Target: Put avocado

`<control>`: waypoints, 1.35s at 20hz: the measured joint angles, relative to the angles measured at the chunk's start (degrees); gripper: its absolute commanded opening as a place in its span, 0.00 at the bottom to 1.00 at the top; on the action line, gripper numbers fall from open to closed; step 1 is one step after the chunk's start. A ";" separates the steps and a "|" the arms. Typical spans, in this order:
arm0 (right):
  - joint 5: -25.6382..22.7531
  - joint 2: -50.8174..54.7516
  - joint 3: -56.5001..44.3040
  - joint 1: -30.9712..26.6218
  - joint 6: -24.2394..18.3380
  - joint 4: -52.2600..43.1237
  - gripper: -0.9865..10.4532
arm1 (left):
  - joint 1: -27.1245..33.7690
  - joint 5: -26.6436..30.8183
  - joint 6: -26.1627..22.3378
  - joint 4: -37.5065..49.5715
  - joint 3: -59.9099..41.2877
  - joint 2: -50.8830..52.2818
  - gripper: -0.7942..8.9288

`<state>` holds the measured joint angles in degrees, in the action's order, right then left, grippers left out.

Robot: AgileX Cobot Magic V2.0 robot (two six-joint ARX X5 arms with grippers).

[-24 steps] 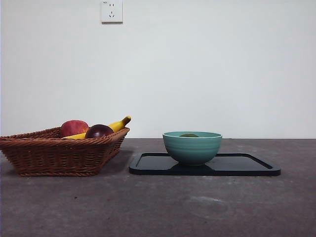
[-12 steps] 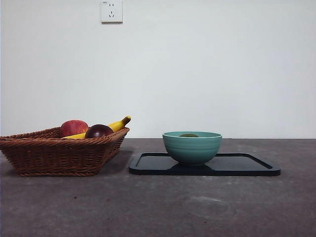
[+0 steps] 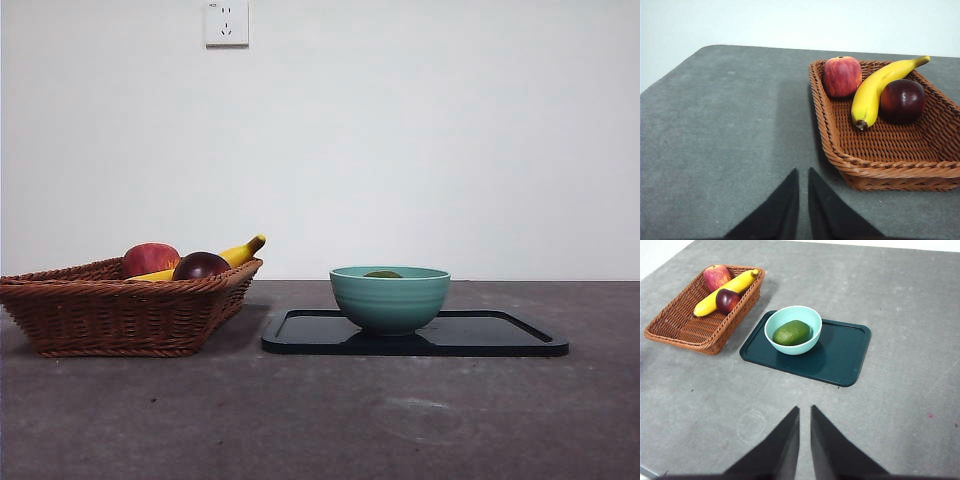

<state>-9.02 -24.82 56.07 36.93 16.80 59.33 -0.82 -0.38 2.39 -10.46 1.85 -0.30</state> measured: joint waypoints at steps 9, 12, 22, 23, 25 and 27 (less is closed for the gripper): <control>-1.29 4.50 -10.16 -21.46 -9.42 -13.38 0.11 | 0.00 0.00 0.00 0.00 0.00 0.00 0.11; -1.05 9.81 -25.79 -28.06 -12.13 -33.40 0.11 | 0.00 0.00 0.00 0.00 0.00 0.00 0.11; 9.29 18.91 -50.95 -37.05 -14.49 -52.63 0.11 | 0.00 0.00 0.00 0.00 0.00 0.00 0.11; 9.64 19.80 -51.54 -37.48 -14.78 -52.70 0.11 | 0.00 0.00 0.00 0.00 0.00 0.00 0.11; 9.90 21.40 -52.61 -38.14 -15.15 -52.72 0.11 | 0.00 0.00 0.00 0.00 0.00 0.00 0.11; 9.94 23.06 -53.86 -38.80 -15.50 -52.65 0.11 | 0.00 0.00 0.00 0.00 0.00 0.00 0.11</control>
<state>0.93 -1.76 2.22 -1.87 1.30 6.68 -0.82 -0.38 2.39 -10.46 1.85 -0.30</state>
